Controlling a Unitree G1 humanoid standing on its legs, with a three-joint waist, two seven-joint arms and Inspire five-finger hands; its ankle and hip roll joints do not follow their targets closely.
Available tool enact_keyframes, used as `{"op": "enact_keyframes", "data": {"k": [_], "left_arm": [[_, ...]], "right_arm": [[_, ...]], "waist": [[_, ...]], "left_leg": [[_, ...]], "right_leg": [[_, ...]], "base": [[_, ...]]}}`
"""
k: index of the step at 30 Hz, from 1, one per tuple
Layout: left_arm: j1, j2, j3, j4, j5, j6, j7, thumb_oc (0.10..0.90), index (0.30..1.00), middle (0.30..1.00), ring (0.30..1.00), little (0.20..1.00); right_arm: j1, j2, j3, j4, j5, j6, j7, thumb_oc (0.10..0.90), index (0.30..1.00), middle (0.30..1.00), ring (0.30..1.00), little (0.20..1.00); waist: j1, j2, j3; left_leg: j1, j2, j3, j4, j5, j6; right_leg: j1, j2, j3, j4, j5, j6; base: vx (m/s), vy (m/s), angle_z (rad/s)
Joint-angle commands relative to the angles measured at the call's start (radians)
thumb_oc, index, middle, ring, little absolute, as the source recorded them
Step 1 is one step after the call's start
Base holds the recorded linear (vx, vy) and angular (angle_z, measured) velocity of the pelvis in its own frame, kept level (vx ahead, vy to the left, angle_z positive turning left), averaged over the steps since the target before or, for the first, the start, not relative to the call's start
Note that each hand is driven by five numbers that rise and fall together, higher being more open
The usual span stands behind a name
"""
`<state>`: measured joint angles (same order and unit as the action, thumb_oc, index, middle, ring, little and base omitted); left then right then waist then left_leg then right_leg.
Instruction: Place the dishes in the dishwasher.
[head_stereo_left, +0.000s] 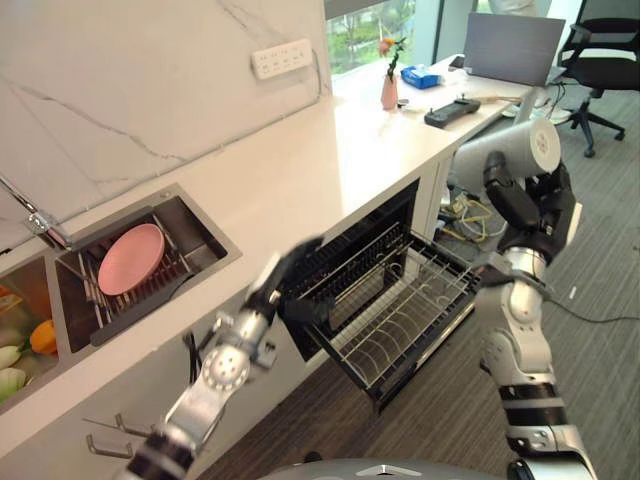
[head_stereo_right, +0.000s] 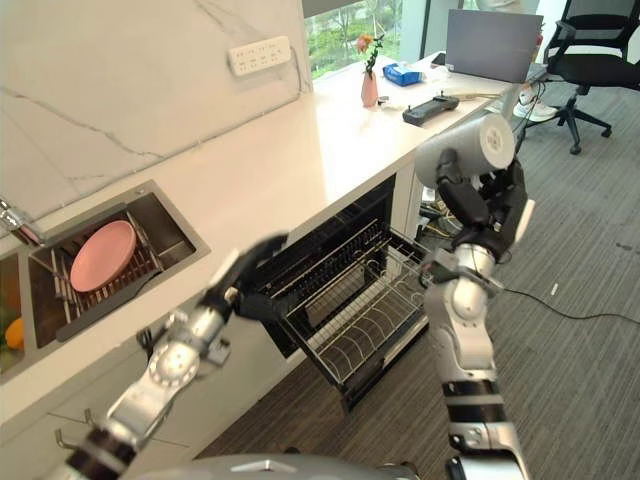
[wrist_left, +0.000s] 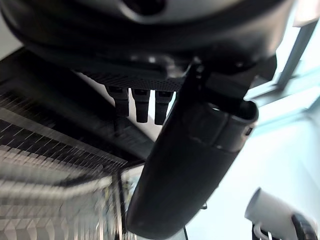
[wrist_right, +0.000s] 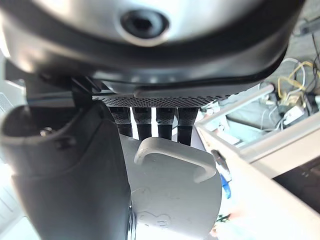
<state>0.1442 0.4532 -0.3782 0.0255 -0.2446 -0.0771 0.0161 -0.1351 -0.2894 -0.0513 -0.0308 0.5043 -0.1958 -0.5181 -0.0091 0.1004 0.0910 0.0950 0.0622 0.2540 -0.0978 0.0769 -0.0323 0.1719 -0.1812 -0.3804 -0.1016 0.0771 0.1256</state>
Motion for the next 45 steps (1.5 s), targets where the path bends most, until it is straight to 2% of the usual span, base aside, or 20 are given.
{"op": "enact_keyframes", "data": {"k": [1,3,7,11,12,14,16,18,19,20,22,23,25,28,31,32,35,39,43,45], "left_arm": [[-0.005,0.024,0.046,-0.032,-0.245,0.023,-0.105,0.8,0.9,0.9,0.9,0.9],[0.088,0.014,0.09,0.003,-0.317,0.072,-0.127,0.8,0.9,0.9,0.9,0.9],[0.204,0.025,0.154,0.036,-0.327,0.118,-0.178,0.8,0.9,0.9,0.9,0.9],[0.25,-0.003,0.201,0.172,-0.251,0.135,-0.191,0.8,0.9,0.9,0.9,0.9],[0.254,-0.012,0.216,0.244,-0.163,0.122,-0.19,0.8,0.9,0.9,0.9,0.9],[0.247,-0.034,0.226,0.33,-0.091,0.116,-0.181,0.8,0.9,0.9,0.9,0.9],[0.243,-0.044,0.232,0.375,-0.048,0.115,-0.175,0.8,0.9,0.9,0.9,0.9],[0.232,-0.047,0.222,0.485,0.081,0.101,-0.169,0.8,0.9,0.9,0.9,0.9],[0.23,-0.049,0.222,0.488,0.082,0.099,-0.168,0.8,0.9,0.9,0.9,0.9],[0.212,-0.054,0.214,0.568,0.141,0.096,-0.156,0.8,0.9,0.9,0.9,0.9],[0.191,-0.079,0.212,0.673,0.169,0.096,-0.131,0.8,0.9,0.9,0.9,0.9],[0.188,-0.08,0.213,0.675,0.169,0.094,-0.13,0.8,0.9,0.9,0.9,0.9],[0.157,-0.115,0.206,0.838,0.2,0.09,-0.092,0.8,0.9,0.9,0.9,0.9],[0.13,-0.134,0.206,0.925,0.201,0.087,-0.067,0.8,0.9,0.9,0.9,0.9],[0.102,-0.161,0.203,1.048,0.209,0.085,-0.026,0.8,0.9,0.9,0.9,0.9],[0.1,-0.162,0.204,1.05,0.209,0.084,-0.025,0.8,0.9,0.9,0.9,0.9],[0.087,-0.173,0.208,1.116,0.228,0.084,0.004,0.8,0.9,0.9,0.9,0.9],[0.097,-0.184,0.223,1.145,0.242,0.084,0.023,0.8,0.9,0.9,0.9,0.9],[0.096,-0.204,0.243,1.181,0.223,0.091,0.037,0.8,0.9,0.9,0.9,0.9],[0.08,-0.227,0.274,1.176,0.149,0.092,0.037,0.8,0.9,0.9,0.9,0.9]], "right_arm": [[-0.04,-0.029,-0.011,-0.055,-0.045,0.023,0.147,0.4,0.3,0.3,0.3,0.3],[0.01,-0.046,-0.003,-0.026,-0.041,0.072,0.203,0.4,0.3,0.3,0.3,0.3],[0.055,-0.074,0.017,0.042,-0.062,0.116,0.294,0.4,0.3,0.3,0.3,0.3],[0.055,-0.123,0.086,0.107,-0.135,0.148,0.394,0.4,0.3,0.3,0.3,0.3],[0.04,-0.147,0.104,0.147,-0.184,0.157,0.414,0.4,0.3,0.3,0.3,0.3],[0.03,-0.163,0.12,0.191,-0.235,0.167,0.43,0.4,0.3,0.3,0.3,0.3],[0.022,-0.17,0.127,0.224,-0.262,0.174,0.434,0.4,0.3,0.3,0.3,0.3],[-0.026,-0.185,0.148,0.338,-0.307,0.178,0.419,0.4,0.3,0.3,0.3,0.3],[-0.028,-0.185,0.148,0.34,-0.307,0.176,0.419,0.4,0.3,0.3,0.3,0.3],[-0.074,-0.19,0.169,0.437,-0.334,0.18,0.4,0.4,0.3,0.3,0.3,0.3],[-0.123,-0.187,0.196,0.542,-0.357,0.189,0.386,0.4,0.3,0.3,0.3,0.3],[-0.126,-0.187,0.197,0.545,-0.356,0.188,0.386,0.4,0.3,0.3,0.3,0.3],[-0.188,-0.184,0.234,0.681,-0.405,0.199,0.365,0.4,0.3,0.3,0.3,0.3],[-0.229,-0.183,0.248,0.78,-0.426,0.201,0.345,0.4,0.3,0.3,0.3,0.3],[-0.279,-0.136,0.238,0.948,-0.412,0.198,0.294,0.4,0.3,0.3,0.3,0.3],[-0.281,-0.136,0.238,0.951,-0.411,0.196,0.294,0.8,0.9,0.9,0.9,0.9],[-0.294,-0.101,0.233,1.069,-0.415,0.202,0.266,0.8,0.9,0.9,0.9,0.9],[-0.28,-0.077,0.253,1.085,-0.458,0.212,0.263,0.8,0.9,0.9,0.9,0.9],[-0.272,-0.08,0.257,1.013,-0.502,0.207,0.225,0.8,0.9,0.9,0.9,0.9],[-0.245,-0.097,0.25,0.913,-0.557,0.202,0.194,0.8,0.9,0.9,0.9,0.9]], "waist": [[0.026,-0.021,-0.013],[0.025,-0.023,-0.009],[0.034,-0.024,-0.006],[0.058,-0.027,-0.008],[0.072,-0.029,-0.007],[0.087,-0.032,-0.008],[0.097,-0.033,-0.008],[0.126,-0.036,-0.009],[0.124,-0.036,-0.008],[0.147,-0.039,-0.01],[0.169,-0.042,-0.009],[0.167,-0.041,-0.008],[0.197,-0.044,-0.01],[0.213,-0.044,-0.004],[0.233,-0.036,0.0],[0.232,-0.037,0.001],[0.241,-0.03,0.001],[0.242,-0.028,-0.004],[0.231,-0.03,-0.009],[0.216,-0.032,-0.01]], "left_leg": [[0.055,-0.023,-0.053,0.01,-0.139,-0.019],[0.045,-0.021,-0.054,0.01,-0.13,-0.018],[0.04,-0.017,-0.057,0.01,-0.127,-0.02],[0.03,-0.016,-0.073,0.011,-0.117,-0.022],[0.022,-0.017,-0.087,0.012,-0.113,-0.024],[0.013,-0.018,-0.1,0.014,-0.11,-0.025],[0.007,-0.02,-0.107,0.016,-0.109,-0.025],[-0.006,-0.025,-0.127,0.018,-0.106,-0.027],[-0.007,-0.025,-0.128,0.018,-0.106,-0.027],[-0.015,-0.028,-0.138,0.02,-0.103,-0.027],[-0.023,-0.032,-0.153,0.022,-0.101,-0.027],[-0.024,-0.032,-0.154,0.022,-0.101,-0.026],[-0.029,-0.033,-0.181,0.02,-0.113,-0.034],[-0.046,-0.038,-0.195,0.021,-0.107,-0.036],[-0.073,-0.044,-0.219,0.021,-0.098,-0.038],[-0.073,-0.044,-0.219,0.021,-0.098,-0.038],[-0.076,-0.045,-0.224,0.022,-0.096,-0.039],[-0.066,-0.043,-0.219,0.022,-0.1,-0.04],[-0.048,-0.034,-0.207,0.022,-0.104,-0.043],[-0.037,-0.023,-0.192,0.025,-0.104,-0.046]], "right_leg": [[-0.008,-0.038,0.013,0.014,-0.088,0.049],[-0.016,-0.037,0.011,0.014,-0.085,0.045],[-0.013,-0.035,0.005,0.014,-0.089,0.042],[-0.009,-0.035,-0.016,0.014,-0.092,0.037],[-0.004,-0.037,-0.031,0.014,-0.094,0.035],[0.0,-0.04,-0.05,0.014,-0.097,0.033],[0.002,-0.042,-0.062,0.015,-0.097,0.033],[0.007,-0.047,-0.091,0.016,-0.098,0.032],[0.007,-0.047,-0.092,0.016,-0.098,0.033],[0.01,-0.05,-0.111,0.017,-0.098,0.033],[0.014,-0.054,-0.129,0.017,-0.098,0.033],[0.014,-0.054,-0.13,0.017,-0.098,0.033],[0.025,-0.052,-0.144,0.018,-0.118,0.038],[0.02,-0.053,-0.161,0.019,-0.118,0.038],[0.012,-0.056,-0.184,0.02,-0.119,0.037],[0.012,-0.056,-0.185,0.02,-0.119,0.037],[0.016,-0.057,-0.194,0.02,-0.119,0.037],[0.027,-0.058,-0.198,0.019,-0.12,0.037],[0.036,-0.058,-0.188,0.019,-0.124,0.033],[0.04,-0.051,-0.174,0.019,-0.133,0.027]], "base": [[-0.03,-0.035,0.02],[-0.03,-0.04,0.01],[-0.01,-0.024,0.05],[0.0,-0.019,0.14],[-0.01,-0.009,0.16],[-0.01,0.0,0.36],[0.0,0.007,0.36],[0.0,0.019,0.41],[0.01,0.014,0.44],[0.0,0.007,0.36],[0.01,0.012,0.18],[0.07,-0.005,0.14],[0.07,-0.006,0.2],[-0.02,0.028,0.26],[-0.01,0.029,0.59],[0.0,0.021,0.39],[0.0,0.021,0.23],[0.01,0.004,0.04],[-0.02,-0.026,-0.04],[-0.08,-0.044,-0.13]]}}
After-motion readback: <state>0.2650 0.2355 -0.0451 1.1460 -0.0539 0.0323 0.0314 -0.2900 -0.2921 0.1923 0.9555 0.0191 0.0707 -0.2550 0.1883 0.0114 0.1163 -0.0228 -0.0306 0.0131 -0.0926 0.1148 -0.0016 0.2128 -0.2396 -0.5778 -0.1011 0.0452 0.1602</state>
